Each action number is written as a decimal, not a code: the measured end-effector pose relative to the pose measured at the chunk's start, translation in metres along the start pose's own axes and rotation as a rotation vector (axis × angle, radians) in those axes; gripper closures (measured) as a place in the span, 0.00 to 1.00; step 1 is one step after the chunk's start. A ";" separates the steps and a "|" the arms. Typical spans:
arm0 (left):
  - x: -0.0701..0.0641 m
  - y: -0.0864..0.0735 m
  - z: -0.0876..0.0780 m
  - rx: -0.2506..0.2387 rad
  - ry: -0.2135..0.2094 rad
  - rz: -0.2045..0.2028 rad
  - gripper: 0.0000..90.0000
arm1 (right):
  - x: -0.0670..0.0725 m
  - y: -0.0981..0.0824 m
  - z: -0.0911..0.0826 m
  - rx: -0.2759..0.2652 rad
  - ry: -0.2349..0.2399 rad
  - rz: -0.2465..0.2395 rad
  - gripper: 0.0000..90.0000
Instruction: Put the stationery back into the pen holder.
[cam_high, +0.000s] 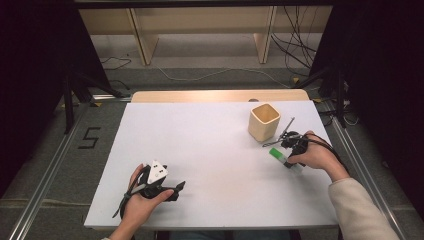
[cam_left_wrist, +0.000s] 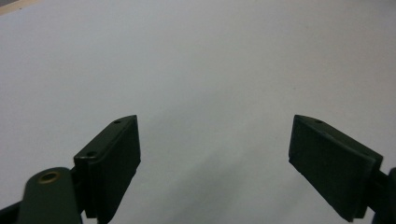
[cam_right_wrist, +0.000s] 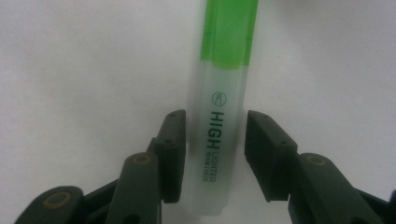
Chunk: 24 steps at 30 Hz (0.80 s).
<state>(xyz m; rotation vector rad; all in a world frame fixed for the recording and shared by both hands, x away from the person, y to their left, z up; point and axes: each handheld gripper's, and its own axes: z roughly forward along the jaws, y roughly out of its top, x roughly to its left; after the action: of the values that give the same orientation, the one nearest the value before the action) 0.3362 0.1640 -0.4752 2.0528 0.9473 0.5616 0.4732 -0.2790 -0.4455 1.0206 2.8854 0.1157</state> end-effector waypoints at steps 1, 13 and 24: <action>0.000 0.000 0.000 0.000 0.000 0.000 0.18 | 0.000 0.000 0.000 0.002 -0.002 0.004 0.67; 0.000 0.000 0.000 -0.002 0.000 0.001 0.18 | -0.001 0.002 0.002 0.020 0.011 0.025 0.71; 0.000 0.000 0.000 -0.002 0.000 0.002 0.18 | -0.001 0.003 0.002 0.023 0.012 0.036 0.72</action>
<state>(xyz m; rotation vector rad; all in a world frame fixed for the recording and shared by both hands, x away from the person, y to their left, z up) 0.3362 0.1640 -0.4752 2.0526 0.9444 0.5627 0.4759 -0.2770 -0.4476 1.0804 2.8867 0.0913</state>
